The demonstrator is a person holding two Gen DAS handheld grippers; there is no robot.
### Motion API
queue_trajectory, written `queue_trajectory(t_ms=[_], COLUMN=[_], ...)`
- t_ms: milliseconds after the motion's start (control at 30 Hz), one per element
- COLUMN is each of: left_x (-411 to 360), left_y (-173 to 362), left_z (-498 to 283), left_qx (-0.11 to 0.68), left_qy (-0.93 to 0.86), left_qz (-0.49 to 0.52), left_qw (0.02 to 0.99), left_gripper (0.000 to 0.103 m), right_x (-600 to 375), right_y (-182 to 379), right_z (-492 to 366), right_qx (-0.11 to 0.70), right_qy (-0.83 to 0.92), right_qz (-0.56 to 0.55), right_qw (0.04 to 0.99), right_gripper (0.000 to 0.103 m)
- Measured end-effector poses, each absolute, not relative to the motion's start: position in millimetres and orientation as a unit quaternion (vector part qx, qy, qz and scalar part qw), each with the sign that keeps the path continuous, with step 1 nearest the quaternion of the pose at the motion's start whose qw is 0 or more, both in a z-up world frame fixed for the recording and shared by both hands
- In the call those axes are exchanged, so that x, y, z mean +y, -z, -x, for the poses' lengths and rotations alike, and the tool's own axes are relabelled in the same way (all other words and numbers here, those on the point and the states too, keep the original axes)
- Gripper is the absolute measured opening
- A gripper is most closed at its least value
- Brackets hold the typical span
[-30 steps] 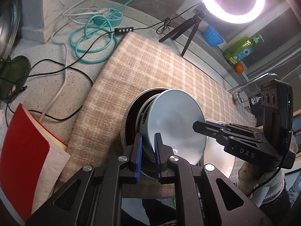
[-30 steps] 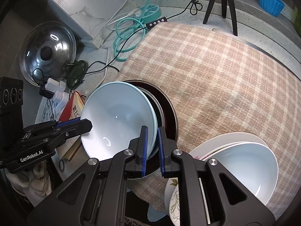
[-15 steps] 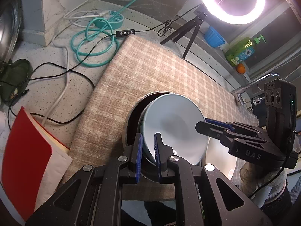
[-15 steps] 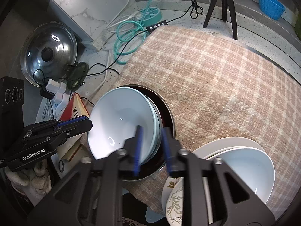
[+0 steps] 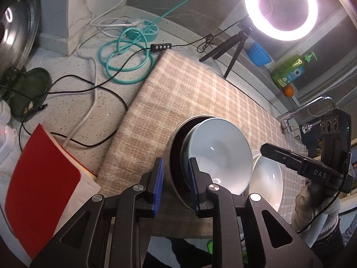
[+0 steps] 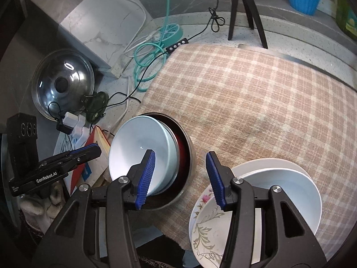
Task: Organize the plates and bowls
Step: 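Close both grippers on the rim of the large steel bowl stack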
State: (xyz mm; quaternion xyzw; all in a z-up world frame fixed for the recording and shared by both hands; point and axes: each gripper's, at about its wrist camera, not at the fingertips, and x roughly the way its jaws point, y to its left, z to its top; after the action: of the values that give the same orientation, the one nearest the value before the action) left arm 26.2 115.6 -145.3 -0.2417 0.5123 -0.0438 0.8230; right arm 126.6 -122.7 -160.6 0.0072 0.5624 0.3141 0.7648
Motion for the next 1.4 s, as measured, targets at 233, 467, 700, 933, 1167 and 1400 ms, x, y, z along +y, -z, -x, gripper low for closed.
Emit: queue_trajectory(t_ms=[233, 467, 700, 933, 1167, 1400], left_x=[117, 114, 114, 113, 113, 115], left_y=[156, 160, 165, 172, 176, 183], left_z=[-23, -25, -29, -30, -31, -30], left_qx=[0.519, 0.522, 0.527, 0.535, 0.535, 0.536], left_qy=[0.044, 0.050, 0.054, 0.056, 0.057, 0.064], left_qz=[0.255, 0.254, 0.256, 0.256, 0.263, 0.276], left_qw=[0.815, 0.812, 0.809, 0.803, 0.801, 0.795], left_gripper=[0.020, 0.020, 0.020, 0.020, 0.018, 0.014], right_x=[-144, -147, -143, -139, -131, -124], right_y=[180, 192, 201, 207, 212, 218], right_z=[-135, -136, -135, -134, -133, -128], right_qx=[0.589, 0.600, 0.609, 0.614, 0.618, 0.623], right_qy=[-0.301, -0.304, -0.307, -0.309, -0.310, -0.314], right_qz=[-0.055, -0.071, -0.073, -0.072, -0.064, -0.062], right_qw=[0.748, 0.736, 0.728, 0.722, 0.720, 0.714], right_gripper=[0.049, 0.041, 0.029, 0.021, 0.018, 0.013])
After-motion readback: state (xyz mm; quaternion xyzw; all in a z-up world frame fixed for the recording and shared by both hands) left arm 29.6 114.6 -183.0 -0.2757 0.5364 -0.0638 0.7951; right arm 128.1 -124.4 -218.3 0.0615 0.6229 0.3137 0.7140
